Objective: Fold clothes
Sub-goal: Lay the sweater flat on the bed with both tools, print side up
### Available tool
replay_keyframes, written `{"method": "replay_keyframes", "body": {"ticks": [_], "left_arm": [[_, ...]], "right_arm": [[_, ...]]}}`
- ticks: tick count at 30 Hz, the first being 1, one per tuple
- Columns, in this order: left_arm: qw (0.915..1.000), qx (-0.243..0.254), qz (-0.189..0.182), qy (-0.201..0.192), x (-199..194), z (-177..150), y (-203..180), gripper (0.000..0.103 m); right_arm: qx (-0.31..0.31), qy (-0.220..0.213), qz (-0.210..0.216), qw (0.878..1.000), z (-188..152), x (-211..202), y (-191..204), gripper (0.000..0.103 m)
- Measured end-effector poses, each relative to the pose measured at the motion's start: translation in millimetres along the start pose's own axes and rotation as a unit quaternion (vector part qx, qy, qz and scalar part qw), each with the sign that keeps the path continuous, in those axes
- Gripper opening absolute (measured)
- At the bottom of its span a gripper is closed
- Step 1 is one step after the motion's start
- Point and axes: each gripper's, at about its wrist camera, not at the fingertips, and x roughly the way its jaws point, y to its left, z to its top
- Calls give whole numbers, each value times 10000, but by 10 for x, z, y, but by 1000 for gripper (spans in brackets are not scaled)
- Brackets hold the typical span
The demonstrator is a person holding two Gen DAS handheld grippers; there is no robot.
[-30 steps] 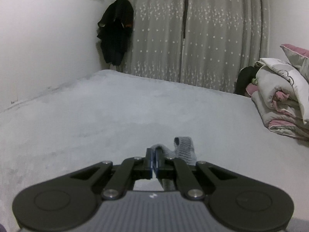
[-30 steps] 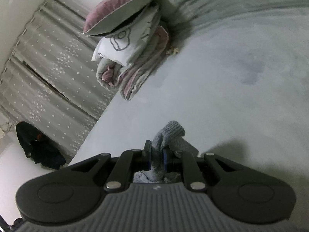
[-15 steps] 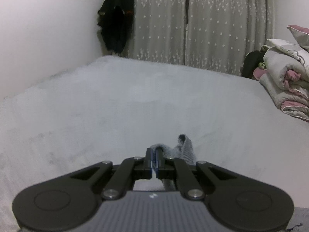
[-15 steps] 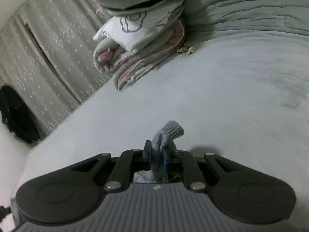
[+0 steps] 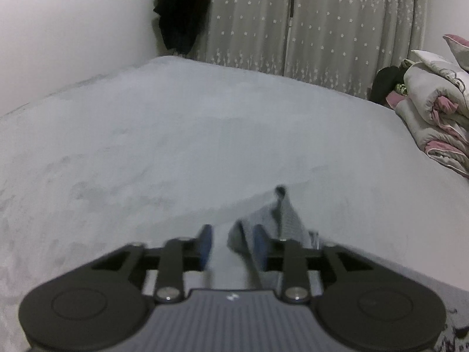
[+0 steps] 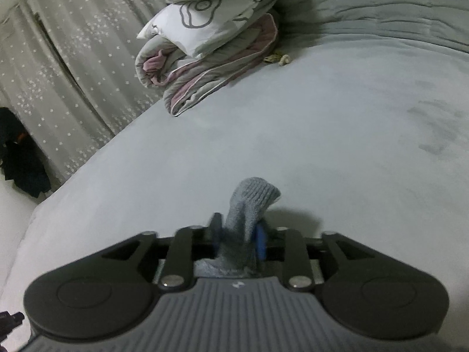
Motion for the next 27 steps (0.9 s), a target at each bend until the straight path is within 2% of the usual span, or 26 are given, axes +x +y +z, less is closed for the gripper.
{"method": "replay_keyframes", "body": {"ticks": [2, 5, 12, 27], "left_arm": [[9999, -22, -76, 147, -59, -29, 41, 49], [9991, -164, -160, 366, -149, -91, 134, 54], [9954, -478, -420, 717, -435, -279, 330, 58], [9888, -478, -878, 1106, -998, -728, 407, 61]], "right_arm": [[25, 11, -22, 10000, -13, -81, -8, 42], [46, 121, -64, 9999, -44, -191, -31, 42], [222, 367, -108, 9990, -195, -476, -165, 44], [379, 718, 173, 9965, -542, -1098, -278, 50]]}}
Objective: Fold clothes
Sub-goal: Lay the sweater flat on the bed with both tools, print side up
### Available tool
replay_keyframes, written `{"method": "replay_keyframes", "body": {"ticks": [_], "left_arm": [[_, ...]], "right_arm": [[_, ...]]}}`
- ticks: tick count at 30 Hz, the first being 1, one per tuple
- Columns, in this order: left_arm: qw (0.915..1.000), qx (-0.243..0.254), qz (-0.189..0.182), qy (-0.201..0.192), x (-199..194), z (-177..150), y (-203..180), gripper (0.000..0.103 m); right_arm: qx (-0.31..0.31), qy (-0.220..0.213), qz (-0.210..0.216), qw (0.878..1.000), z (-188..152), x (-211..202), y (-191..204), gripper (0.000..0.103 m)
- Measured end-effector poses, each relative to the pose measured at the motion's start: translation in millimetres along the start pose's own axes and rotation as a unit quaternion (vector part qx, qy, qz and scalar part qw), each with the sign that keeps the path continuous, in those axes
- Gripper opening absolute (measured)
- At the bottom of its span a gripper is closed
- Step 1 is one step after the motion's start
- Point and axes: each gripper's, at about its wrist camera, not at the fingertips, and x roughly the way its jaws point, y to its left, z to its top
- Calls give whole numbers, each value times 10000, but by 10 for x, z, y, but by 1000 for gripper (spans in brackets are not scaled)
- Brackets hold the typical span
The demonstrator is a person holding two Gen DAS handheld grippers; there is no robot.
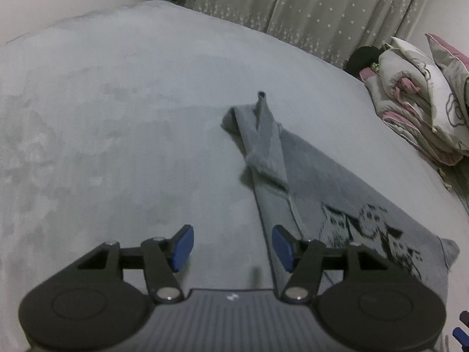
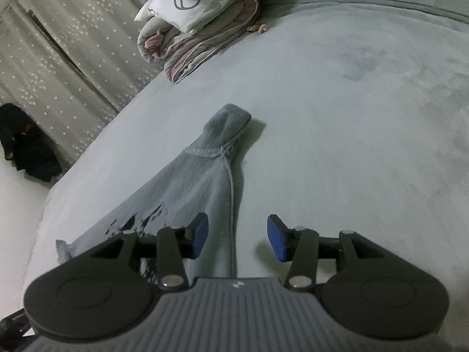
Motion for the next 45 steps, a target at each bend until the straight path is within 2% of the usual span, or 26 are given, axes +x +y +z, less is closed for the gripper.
{"method": "replay_keyframes", "body": {"ticks": [10, 16, 21, 24, 25, 28, 31, 36, 37, 38, 45], "left_arm": [[9982, -38, -537, 261, -248, -454, -9, 61], [9912, -226, -1206, 490, -323, -730, -124, 59], [9768, -389, -1933, 829, -397, -850, -230, 52], [9739, -201, -2079, 887, -428, -895, -307, 45], [9723, -145, -2135, 937, -429, -914, -332, 40], [9649, -19, -2340, 1193, -397, -995, -411, 31], [9615, 184, -2381, 1362, -352, -1115, -509, 24], [9604, 449, -2290, 1520, -278, -1270, -628, 21], [9601, 491, -2289, 1527, -276, -1294, -648, 16], [9602, 532, -2289, 1509, -282, -1313, -666, 9], [9652, 769, -2226, 1137, -520, -1305, -592, 6]], "right_arm": [[284, 327, 294, 9986, -324, -303, -81, 51], [321, 796, 601, 9945, -588, -331, -75, 51], [605, 1215, 921, 9865, -705, -360, -73, 51], [660, 1258, 983, 9850, -692, -404, -72, 51], [662, 1254, 984, 9850, -695, -421, -80, 51], [672, 1290, 975, 9846, -705, -452, -126, 51], [652, 1376, 994, 9833, -714, -463, -164, 51], [411, 1479, 990, 9832, -747, -492, -159, 51], [354, 1484, 985, 9834, -754, -500, -154, 51], [299, 1489, 981, 9835, -761, -508, -150, 51], [171, 1546, 998, 9828, -773, -556, -174, 51]]}}
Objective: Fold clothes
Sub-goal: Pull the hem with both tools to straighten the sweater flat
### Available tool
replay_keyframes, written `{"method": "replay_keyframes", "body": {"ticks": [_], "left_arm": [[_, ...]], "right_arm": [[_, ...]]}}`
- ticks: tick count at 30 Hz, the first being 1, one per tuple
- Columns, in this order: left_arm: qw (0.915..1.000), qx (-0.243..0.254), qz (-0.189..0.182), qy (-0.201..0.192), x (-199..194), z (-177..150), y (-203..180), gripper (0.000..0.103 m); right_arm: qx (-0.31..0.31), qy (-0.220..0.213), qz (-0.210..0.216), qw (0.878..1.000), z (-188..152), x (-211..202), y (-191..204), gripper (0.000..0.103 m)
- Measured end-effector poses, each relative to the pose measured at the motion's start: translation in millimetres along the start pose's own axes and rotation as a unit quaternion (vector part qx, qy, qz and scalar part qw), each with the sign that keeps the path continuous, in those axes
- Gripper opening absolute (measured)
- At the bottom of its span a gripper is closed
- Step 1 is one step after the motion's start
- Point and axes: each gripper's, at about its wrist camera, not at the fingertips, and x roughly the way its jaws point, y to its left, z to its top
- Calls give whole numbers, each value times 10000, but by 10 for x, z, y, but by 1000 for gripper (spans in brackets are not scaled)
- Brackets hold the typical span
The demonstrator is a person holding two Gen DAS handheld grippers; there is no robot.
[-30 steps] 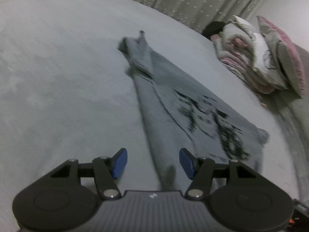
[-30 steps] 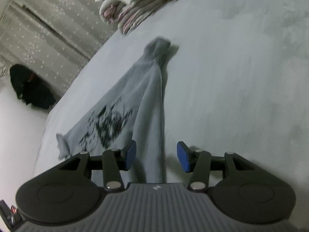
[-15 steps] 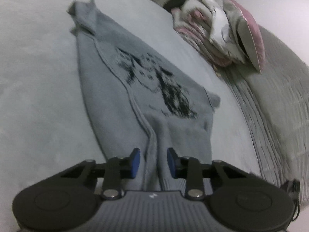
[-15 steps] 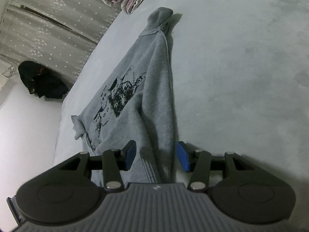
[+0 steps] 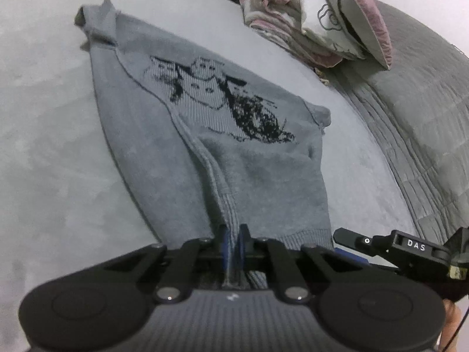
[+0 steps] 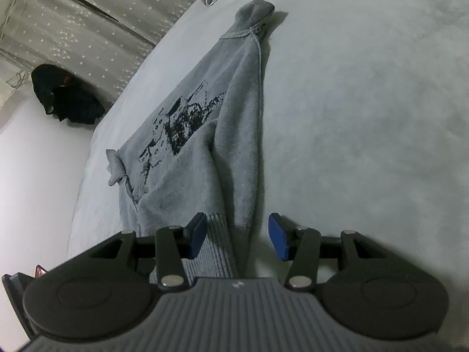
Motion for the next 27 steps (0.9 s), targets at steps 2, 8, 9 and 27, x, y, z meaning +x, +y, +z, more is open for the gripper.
{"method": "replay_keyframes", "body": {"ticks": [2, 8, 9, 27], "left_arm": [[10000, 15, 12, -80, -92, -11, 16, 6], [9994, 12, 106, -314, -455, -74, 209, 5], [9993, -1, 135, -356, -518, -92, 258, 5], [9946, -524, 771, -458, -983, -347, 1166, 4]], "right_arm": [[-3, 4, 2, 10000, -2, -22, -12, 51], [-67, 26, -12, 10000, -22, -93, -32, 51], [-83, 29, -15, 10000, -26, -102, -33, 51], [-170, 154, -143, 9996, -65, -53, 62, 51]]}}
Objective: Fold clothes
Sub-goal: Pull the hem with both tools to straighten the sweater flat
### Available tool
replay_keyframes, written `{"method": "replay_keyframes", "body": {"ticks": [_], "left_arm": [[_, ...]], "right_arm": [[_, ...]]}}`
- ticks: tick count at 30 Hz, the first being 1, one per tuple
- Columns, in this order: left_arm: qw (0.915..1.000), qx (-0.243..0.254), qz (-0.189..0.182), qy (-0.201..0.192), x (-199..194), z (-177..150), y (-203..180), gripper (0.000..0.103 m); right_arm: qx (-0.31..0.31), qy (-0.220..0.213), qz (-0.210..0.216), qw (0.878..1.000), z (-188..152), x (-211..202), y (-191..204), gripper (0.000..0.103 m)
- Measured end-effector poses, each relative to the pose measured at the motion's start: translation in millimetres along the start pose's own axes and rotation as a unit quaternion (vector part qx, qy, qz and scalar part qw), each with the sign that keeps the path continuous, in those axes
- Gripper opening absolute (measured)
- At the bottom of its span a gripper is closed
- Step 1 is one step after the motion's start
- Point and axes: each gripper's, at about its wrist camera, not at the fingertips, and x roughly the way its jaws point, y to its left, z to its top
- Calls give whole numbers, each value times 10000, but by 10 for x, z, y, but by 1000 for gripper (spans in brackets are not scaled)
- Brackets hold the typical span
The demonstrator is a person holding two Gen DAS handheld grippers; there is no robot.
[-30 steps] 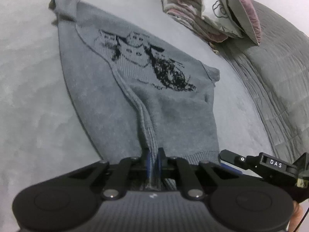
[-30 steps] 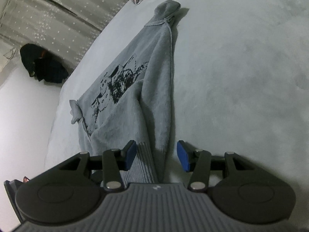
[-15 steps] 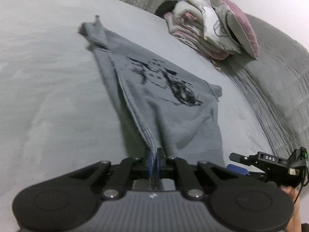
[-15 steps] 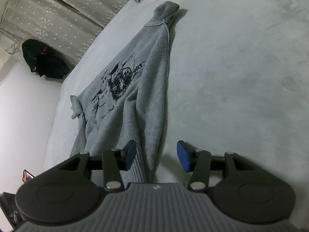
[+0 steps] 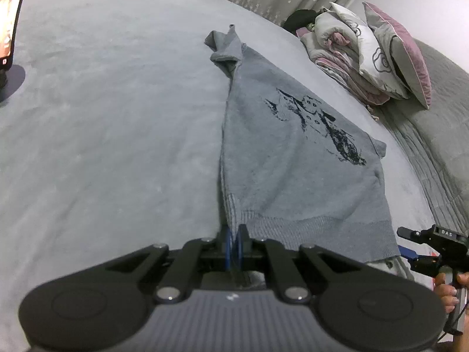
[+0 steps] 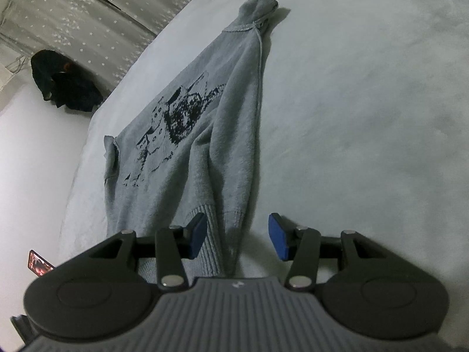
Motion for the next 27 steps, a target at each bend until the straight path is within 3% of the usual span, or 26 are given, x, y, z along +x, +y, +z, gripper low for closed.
{"method": "replay_keyframes", "body": {"ticks": [9, 14, 17, 21, 23, 25, 27], "left_arm": [[10000, -23, 11, -14, 10, 23, 6, 5], [9990, -123, 246, -346, -84, 55, 36, 4], [9979, -171, 381, -504, -117, 99, 71, 4], [9981, -147, 503, -332, -28, 95, 88, 4], [9981, -55, 566, -223, 23, 70, 79, 4], [9982, 18, 580, -178, 32, 73, 78, 4], [9986, -53, 500, -144, -3, 92, 110, 4]], "right_arm": [[79, 58, 32, 9999, -46, 7, 20, 51], [266, 18, 28, 9996, -24, -23, -63, 46], [97, 16, -51, 9999, -51, 17, -8, 45], [-366, -51, -223, 9991, -121, 103, 124, 42], [-708, -65, -350, 9969, -173, 153, 201, 34], [-1022, -40, -474, 9936, -216, 183, 255, 14], [-1060, 17, -447, 9934, -231, 171, 230, 6]]}}
